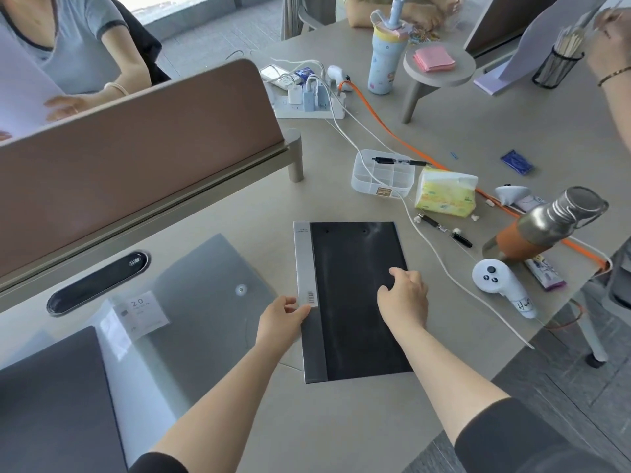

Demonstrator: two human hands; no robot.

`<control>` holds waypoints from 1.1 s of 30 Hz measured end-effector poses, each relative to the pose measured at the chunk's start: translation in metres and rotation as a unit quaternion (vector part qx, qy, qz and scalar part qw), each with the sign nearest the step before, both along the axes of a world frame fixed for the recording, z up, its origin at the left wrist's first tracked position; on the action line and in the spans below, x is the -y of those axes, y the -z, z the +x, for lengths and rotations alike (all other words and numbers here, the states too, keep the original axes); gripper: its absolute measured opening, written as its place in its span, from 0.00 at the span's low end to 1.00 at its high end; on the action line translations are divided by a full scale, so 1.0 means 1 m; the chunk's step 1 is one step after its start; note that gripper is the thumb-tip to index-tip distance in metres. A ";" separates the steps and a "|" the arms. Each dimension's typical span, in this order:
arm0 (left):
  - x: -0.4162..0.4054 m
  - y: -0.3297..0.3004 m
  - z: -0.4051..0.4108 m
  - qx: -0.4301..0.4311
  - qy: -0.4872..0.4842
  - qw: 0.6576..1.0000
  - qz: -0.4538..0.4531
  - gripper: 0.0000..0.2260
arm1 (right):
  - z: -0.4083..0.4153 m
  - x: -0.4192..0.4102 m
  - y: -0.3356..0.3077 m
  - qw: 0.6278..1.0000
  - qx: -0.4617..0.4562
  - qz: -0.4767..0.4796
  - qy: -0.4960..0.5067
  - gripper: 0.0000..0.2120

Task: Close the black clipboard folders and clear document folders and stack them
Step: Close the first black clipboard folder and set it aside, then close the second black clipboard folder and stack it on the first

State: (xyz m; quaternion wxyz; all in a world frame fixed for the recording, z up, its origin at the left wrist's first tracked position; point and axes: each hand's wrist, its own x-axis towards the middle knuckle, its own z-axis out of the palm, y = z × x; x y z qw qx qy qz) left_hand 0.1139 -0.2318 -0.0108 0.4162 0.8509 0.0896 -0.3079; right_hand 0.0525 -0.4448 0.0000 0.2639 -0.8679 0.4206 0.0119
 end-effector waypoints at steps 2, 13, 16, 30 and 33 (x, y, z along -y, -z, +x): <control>-0.010 -0.001 -0.001 0.001 -0.021 1.000 0.008 0.18 | 0.004 -0.014 -0.006 0.999 0.022 -0.007 -0.028 0.19; -0.096 -0.029 -0.020 0.064 -0.110 0.991 0.044 0.12 | 0.019 -0.110 -0.029 0.980 0.066 0.026 -0.186 0.18; -0.128 -0.037 -0.035 0.089 -0.139 0.984 0.062 0.12 | 0.016 -0.143 -0.033 0.967 0.074 0.063 -0.234 0.17; -0.304 -0.038 -0.132 0.118 -0.199 0.933 0.275 0.24 | -0.025 -0.340 -0.035 0.870 -0.065 0.228 -0.433 0.23; -0.328 -0.029 -0.146 0.079 -0.175 0.936 0.296 0.27 | -0.034 -0.367 -0.027 0.863 -0.099 0.234 -0.437 0.24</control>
